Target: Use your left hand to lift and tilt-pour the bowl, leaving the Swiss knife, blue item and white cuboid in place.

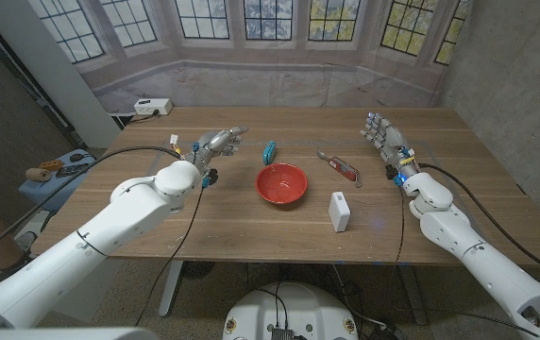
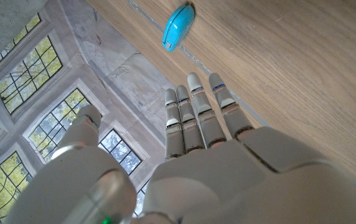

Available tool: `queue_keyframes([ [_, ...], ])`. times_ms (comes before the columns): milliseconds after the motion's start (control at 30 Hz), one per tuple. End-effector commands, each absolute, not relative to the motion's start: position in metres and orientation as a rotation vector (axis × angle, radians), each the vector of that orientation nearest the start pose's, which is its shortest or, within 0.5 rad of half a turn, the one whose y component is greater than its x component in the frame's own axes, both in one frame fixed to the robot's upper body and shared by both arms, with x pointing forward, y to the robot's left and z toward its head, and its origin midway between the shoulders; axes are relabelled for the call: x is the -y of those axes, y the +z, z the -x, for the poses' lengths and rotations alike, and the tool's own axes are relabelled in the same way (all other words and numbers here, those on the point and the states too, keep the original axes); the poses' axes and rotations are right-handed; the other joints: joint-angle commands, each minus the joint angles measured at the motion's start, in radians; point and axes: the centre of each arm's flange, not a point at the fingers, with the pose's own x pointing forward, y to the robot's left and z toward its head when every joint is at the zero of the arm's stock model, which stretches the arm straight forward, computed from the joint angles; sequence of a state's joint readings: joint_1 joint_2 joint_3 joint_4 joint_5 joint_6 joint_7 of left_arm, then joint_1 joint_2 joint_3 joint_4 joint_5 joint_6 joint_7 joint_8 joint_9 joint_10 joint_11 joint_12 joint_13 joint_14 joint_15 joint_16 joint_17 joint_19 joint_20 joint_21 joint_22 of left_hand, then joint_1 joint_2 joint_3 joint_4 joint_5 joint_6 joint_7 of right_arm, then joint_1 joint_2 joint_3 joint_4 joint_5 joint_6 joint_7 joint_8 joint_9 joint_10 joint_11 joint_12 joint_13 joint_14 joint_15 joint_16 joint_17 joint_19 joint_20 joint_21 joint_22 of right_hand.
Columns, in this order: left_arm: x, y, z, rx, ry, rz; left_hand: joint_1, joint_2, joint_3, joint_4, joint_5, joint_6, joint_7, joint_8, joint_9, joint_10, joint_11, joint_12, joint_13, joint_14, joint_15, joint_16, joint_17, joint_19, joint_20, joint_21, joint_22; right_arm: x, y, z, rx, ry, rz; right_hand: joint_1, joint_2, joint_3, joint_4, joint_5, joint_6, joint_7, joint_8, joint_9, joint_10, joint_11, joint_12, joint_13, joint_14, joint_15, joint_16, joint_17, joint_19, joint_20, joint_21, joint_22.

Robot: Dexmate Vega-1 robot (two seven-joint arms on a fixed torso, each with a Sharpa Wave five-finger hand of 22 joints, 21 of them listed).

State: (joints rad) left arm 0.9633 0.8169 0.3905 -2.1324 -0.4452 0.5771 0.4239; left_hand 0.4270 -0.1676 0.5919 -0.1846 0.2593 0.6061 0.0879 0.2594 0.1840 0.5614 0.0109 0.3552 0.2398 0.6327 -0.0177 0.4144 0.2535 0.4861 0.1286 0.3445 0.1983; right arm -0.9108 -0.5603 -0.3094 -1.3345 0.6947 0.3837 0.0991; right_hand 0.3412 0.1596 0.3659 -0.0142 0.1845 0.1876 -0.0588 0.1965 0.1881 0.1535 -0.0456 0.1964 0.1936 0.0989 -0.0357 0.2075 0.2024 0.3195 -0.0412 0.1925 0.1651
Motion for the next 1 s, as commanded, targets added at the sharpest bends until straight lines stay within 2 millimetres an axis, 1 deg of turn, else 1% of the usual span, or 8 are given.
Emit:
queue_keyframes([
  [33, -0.223, 0.029, -0.542, 0.305, 0.030, -0.553, 0.255, 0.234, -0.007, 0.000, 0.008, 0.013, 0.004, 0.003, 0.003, 0.014, 0.001, 0.008, 0.004, 0.017, 0.000, 0.011, 0.003, 0.013, -0.001, 0.007, 0.004, 0.335, -0.031, -0.627, 0.673, 0.209, -0.061, 0.010, 0.002, 0.001, -0.007, -0.002, 0.010, 0.003, 0.003, 0.003, 0.009, 0.002, 0.003, 0.003, 0.009, -0.036, 0.009, 0.004, 0.005, -0.039, 0.005, 0.005],
  [167, -0.221, 0.031, -0.542, 0.290, 0.032, -0.563, 0.266, 0.232, -0.013, 0.007, 0.012, 0.031, 0.012, 0.003, 0.003, 0.039, 0.016, 0.014, 0.006, 0.057, -0.004, 0.026, 0.001, 0.046, -0.006, 0.023, 0.005, 0.339, -0.032, -0.626, 0.673, 0.205, -0.061, 0.010, 0.002, 0.001, -0.007, -0.002, 0.010, 0.003, 0.003, 0.003, 0.009, 0.003, 0.003, 0.003, 0.008, -0.035, 0.009, 0.005, 0.006, -0.039, 0.005, 0.005],
  [233, -0.220, 0.032, -0.542, 0.276, 0.038, -0.568, 0.270, 0.230, -0.013, 0.008, 0.014, 0.038, 0.016, 0.003, 0.003, 0.050, 0.015, 0.017, 0.007, 0.068, -0.005, 0.027, -0.001, 0.061, -0.008, 0.030, 0.006, 0.340, -0.032, -0.626, 0.672, 0.203, -0.061, 0.011, 0.002, 0.001, -0.008, -0.002, 0.010, 0.003, 0.003, 0.003, 0.008, 0.003, 0.003, 0.003, 0.008, -0.034, 0.009, 0.005, 0.007, -0.038, 0.005, 0.005],
  [267, -0.220, 0.032, -0.542, 0.272, 0.036, -0.573, 0.273, 0.230, -0.013, 0.008, 0.015, 0.040, 0.017, 0.002, 0.003, 0.053, 0.026, 0.017, 0.007, 0.073, -0.004, 0.029, -0.001, 0.061, -0.009, 0.031, 0.006, 0.341, -0.032, -0.625, 0.672, 0.203, -0.061, 0.011, 0.002, 0.001, -0.008, -0.002, 0.010, 0.003, 0.003, 0.003, 0.009, 0.003, 0.003, 0.003, 0.009, -0.034, 0.009, 0.005, 0.006, -0.038, 0.005, 0.005],
  [367, -0.220, 0.034, -0.540, 0.245, 0.039, -0.596, 0.285, 0.225, -0.015, 0.004, 0.017, 0.046, 0.019, 0.000, 0.003, 0.061, 0.019, 0.019, 0.008, 0.088, -0.008, 0.037, 0.001, 0.070, -0.011, 0.036, 0.006, 0.342, -0.032, -0.624, 0.670, 0.202, -0.061, 0.011, 0.002, 0.001, -0.009, -0.002, 0.010, 0.003, 0.003, 0.003, 0.008, 0.001, 0.003, 0.003, 0.008, -0.034, 0.009, 0.005, 0.007, -0.038, 0.005, 0.005],
  [533, -0.220, 0.037, -0.539, 0.202, 0.031, -0.624, 0.306, 0.220, -0.022, 0.000, 0.019, 0.032, 0.027, -0.011, 0.004, 0.053, 0.022, 0.013, 0.010, 0.089, -0.007, 0.046, 0.010, 0.067, -0.012, 0.037, 0.007, 0.342, -0.031, -0.623, 0.671, 0.200, -0.062, 0.010, 0.003, 0.001, -0.010, -0.002, 0.010, 0.003, 0.003, 0.003, 0.009, 0.002, 0.003, 0.003, 0.010, -0.035, 0.011, 0.006, 0.009, -0.038, 0.005, 0.005],
  [600, -0.220, 0.039, -0.538, 0.196, 0.020, -0.640, 0.316, 0.219, -0.026, 0.001, 0.020, 0.020, 0.031, -0.018, 0.004, 0.040, 0.032, 0.006, 0.012, 0.083, -0.005, 0.050, 0.017, 0.062, -0.010, 0.037, 0.007, 0.343, -0.031, -0.622, 0.671, 0.200, -0.061, 0.011, 0.003, 0.001, -0.010, -0.003, 0.010, 0.003, 0.003, 0.003, 0.010, 0.001, 0.003, 0.003, 0.010, -0.035, 0.011, 0.006, 0.009, -0.038, 0.005, 0.005],
  [1000, -0.220, 0.050, -0.537, 0.140, 0.009, -0.717, 0.436, 0.205, -0.034, -0.009, 0.029, -0.049, 0.047, -0.054, 0.007, -0.016, 0.039, -0.022, 0.026, 0.038, -0.002, 0.066, 0.046, 0.030, 0.005, 0.035, 0.011, 0.344, -0.031, -0.623, 0.666, 0.202, -0.064, 0.010, 0.003, 0.001, -0.012, -0.003, 0.010, 0.005, 0.003, 0.003, 0.009, 0.002, 0.003, 0.004, 0.010, -0.035, 0.012, 0.006, 0.011, -0.039, 0.005, 0.005],
])
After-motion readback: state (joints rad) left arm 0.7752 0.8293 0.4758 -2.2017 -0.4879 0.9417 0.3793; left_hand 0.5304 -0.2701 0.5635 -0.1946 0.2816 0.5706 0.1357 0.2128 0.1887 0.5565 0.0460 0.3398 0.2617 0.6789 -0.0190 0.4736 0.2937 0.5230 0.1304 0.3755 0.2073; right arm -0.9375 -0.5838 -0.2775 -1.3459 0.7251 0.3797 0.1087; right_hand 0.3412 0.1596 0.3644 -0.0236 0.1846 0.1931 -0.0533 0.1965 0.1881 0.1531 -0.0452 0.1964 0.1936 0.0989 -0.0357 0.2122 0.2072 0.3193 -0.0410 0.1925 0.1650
